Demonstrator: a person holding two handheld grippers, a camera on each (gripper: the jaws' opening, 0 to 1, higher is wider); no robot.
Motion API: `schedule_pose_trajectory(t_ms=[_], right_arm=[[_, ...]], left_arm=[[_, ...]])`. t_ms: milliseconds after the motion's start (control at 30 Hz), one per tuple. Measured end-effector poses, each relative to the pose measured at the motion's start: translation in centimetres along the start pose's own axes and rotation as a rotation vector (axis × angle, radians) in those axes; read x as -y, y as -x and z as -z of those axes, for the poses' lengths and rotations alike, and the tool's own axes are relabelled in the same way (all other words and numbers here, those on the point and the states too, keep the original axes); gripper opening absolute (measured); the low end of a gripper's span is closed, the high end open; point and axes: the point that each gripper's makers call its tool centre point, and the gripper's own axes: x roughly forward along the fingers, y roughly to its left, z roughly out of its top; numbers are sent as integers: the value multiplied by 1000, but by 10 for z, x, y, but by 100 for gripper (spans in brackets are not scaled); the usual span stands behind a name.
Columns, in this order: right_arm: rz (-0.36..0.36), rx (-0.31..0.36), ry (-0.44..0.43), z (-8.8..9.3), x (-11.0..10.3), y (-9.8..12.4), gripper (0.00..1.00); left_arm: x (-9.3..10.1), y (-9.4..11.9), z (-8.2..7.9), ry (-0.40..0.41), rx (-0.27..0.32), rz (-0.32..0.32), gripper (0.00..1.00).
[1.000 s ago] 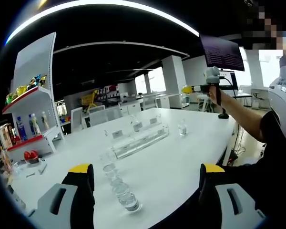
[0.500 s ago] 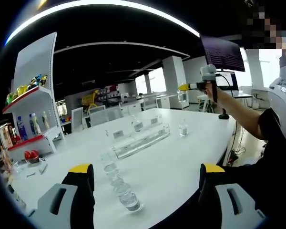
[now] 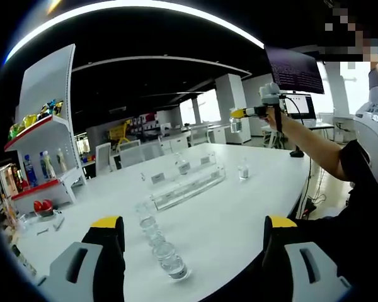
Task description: Identify the label on the chemical reagent bottle, grasp the chemical reagent bottle, and place it in the designated position on the reagent rack
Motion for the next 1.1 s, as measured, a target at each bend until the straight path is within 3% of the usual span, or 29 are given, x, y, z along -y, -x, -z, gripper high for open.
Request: schedule_pose_trajectory(t_ms=[400, 733, 1100], right_arm=[[2, -12, 2, 2, -6, -34, 16], [12, -25, 1, 16, -13, -67, 16], [11, -24, 3, 21, -18, -88, 16]], left_arm=[[-6, -1, 4, 7, -10, -5, 91], [-16, -4, 14, 30, -16, -5, 91], [-18, -7, 15, 31, -25, -5, 91]])
